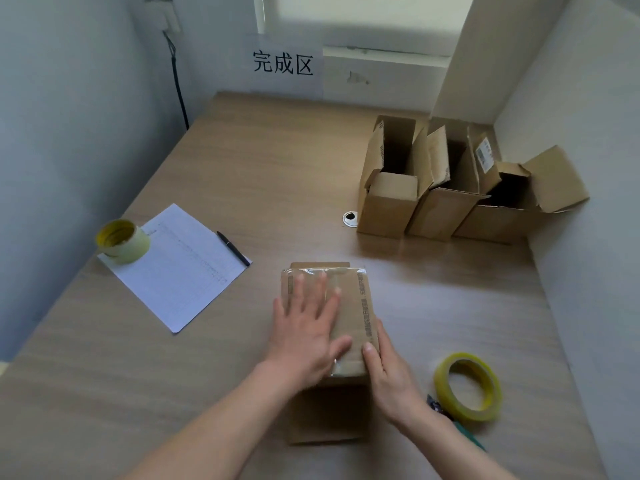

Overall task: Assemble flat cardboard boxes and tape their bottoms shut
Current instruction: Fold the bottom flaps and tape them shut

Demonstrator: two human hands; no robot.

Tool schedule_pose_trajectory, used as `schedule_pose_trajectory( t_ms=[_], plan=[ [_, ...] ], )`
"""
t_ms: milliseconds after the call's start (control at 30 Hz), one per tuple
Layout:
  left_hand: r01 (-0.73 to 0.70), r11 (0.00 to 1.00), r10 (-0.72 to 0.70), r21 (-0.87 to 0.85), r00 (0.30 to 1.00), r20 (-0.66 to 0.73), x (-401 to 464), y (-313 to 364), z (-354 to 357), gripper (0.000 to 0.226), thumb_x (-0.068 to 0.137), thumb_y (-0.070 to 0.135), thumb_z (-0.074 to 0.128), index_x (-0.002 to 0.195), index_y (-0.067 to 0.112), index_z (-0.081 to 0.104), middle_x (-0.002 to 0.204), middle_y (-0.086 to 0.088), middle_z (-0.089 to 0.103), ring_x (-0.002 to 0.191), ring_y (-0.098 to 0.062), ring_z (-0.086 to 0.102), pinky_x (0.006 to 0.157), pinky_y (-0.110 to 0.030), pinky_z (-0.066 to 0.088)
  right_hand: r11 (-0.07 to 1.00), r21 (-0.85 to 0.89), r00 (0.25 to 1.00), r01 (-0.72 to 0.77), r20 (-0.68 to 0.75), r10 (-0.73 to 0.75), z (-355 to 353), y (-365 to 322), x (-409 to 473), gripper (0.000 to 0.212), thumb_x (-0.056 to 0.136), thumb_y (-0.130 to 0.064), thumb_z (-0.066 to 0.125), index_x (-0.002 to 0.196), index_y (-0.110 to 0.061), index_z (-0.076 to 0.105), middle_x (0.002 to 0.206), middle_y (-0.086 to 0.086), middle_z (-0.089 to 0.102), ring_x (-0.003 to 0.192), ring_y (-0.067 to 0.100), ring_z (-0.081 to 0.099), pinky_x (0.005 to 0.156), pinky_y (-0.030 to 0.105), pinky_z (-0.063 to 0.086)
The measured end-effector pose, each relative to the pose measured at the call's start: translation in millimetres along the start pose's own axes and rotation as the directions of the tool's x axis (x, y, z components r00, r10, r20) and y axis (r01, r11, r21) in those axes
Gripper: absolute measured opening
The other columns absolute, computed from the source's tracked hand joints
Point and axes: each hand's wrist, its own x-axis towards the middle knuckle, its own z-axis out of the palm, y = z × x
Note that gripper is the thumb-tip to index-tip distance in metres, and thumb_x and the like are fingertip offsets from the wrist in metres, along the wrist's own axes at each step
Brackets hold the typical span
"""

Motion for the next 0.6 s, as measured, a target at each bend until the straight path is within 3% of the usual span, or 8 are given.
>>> schedule_pose_trajectory(
  t_ms=[133, 233, 300, 367, 467, 533, 600],
  plan=[
    [-0.080, 0.994, 0.070, 0.079, 0.989, 0.128, 13.3, -1.5, 6.5, 0.080, 0.083, 0.074, 0.005, 0.152, 0.037, -0.007, 0.158, 0.012, -0.025, 0.143, -0.024, -0.031, 0.110, -0.062, -0.011, 0.998, -0.056, 1.000, -0.027, 0.014, 0.028, -1.1, -6.1, -3.3, 0.057, 0.104, -0.032, 0.038, 0.156, -0.032, 0.016, 0.154, -0.005, 0.039, 0.136, 0.017, 0.044, 0.112, 0.033, 0.035],
    [-0.070, 0.993, 0.063, 0.094, 0.995, 0.080, 9.8, -3.0, 5.9, 0.079, 0.085, 0.072, 0.006, 0.154, 0.035, 0.002, 0.161, 0.011, -0.016, 0.147, -0.024, -0.023, 0.112, -0.061, -0.007, 0.972, -0.232, 0.995, 0.030, -0.081, -0.050, -16.4, -20.2, 22.4, 0.066, 0.100, -0.037, 0.042, 0.157, -0.031, 0.008, 0.164, -0.006, 0.013, 0.150, 0.010, 0.014, 0.119, 0.025, 0.012],
    [-0.084, 0.992, 0.077, 0.090, 0.994, 0.078, 9.4, -3.0, 4.4, 0.077, 0.088, 0.069, 0.009, 0.155, 0.031, 0.006, 0.163, 0.009, -0.011, 0.149, -0.025, -0.016, 0.113, -0.062, -0.001, 0.900, -0.400, 0.972, 0.172, -0.076, -0.220, -19.8, -37.2, 51.6, 0.063, 0.100, -0.043, 0.035, 0.157, -0.031, 0.011, 0.166, -0.003, 0.005, 0.151, 0.013, 0.003, 0.120, 0.033, 0.010],
    [-0.119, 0.989, 0.114, 0.084, 0.991, 0.065, 4.4, -2.1, 5.1, 0.077, 0.089, 0.065, 0.012, 0.155, 0.026, 0.008, 0.163, 0.007, -0.007, 0.150, -0.023, -0.011, 0.116, -0.061, 0.004, 0.775, -0.570, 0.956, 0.273, 0.071, -0.284, -18.0, -47.6, 75.6, 0.060, 0.101, -0.048, 0.027, 0.156, -0.031, 0.012, 0.166, -0.002, 0.002, 0.152, 0.019, -0.001, 0.119, 0.044, 0.014],
    [-0.092, 0.995, 0.091, 0.041, 0.995, 0.040, 4.6, -2.6, 5.4, 0.081, 0.088, 0.064, 0.015, 0.155, 0.019, 0.008, 0.162, 0.002, -0.015, 0.150, -0.020, -0.012, 0.119, -0.054, 0.005, 0.677, -0.661, 0.941, 0.325, 0.151, -0.303, -12.7, -40.8, 93.2, 0.061, 0.102, -0.051, 0.024, 0.157, -0.024, 0.015, 0.165, -0.001, 0.008, 0.152, 0.019, 0.001, 0.122, 0.043, 0.013],
    [0.019, 1.000, -0.019, -0.014, 1.000, 0.021, 10.4, -5.6, 3.1, 0.085, 0.090, 0.066, 0.021, 0.155, 0.017, 0.000, 0.161, 0.000, -0.020, 0.148, -0.020, -0.018, 0.120, -0.043, 0.002, 0.737, -0.605, 0.940, 0.303, 0.062, -0.336, -7.7, -36.4, 93.9, 0.063, 0.101, -0.048, 0.033, 0.155, -0.017, 0.024, 0.162, 0.002, 0.022, 0.149, 0.020, 0.011, 0.122, 0.036, 0.014],
    [0.091, 0.995, -0.090, -0.034, 0.996, 0.023, 21.2, -11.2, -2.4, 0.086, 0.092, 0.066, 0.027, 0.155, 0.016, -0.003, 0.162, -0.001, -0.019, 0.148, -0.022, -0.018, 0.120, -0.039, 0.009, 0.794, -0.547, 0.932, 0.266, -0.065, -0.357, -2.2, -35.9, 91.9, 0.064, 0.096, -0.046, 0.043, 0.151, -0.013, 0.033, 0.153, 0.003, 0.035, 0.141, 0.022, 0.023, 0.116, 0.035, 0.024]
  ],
)
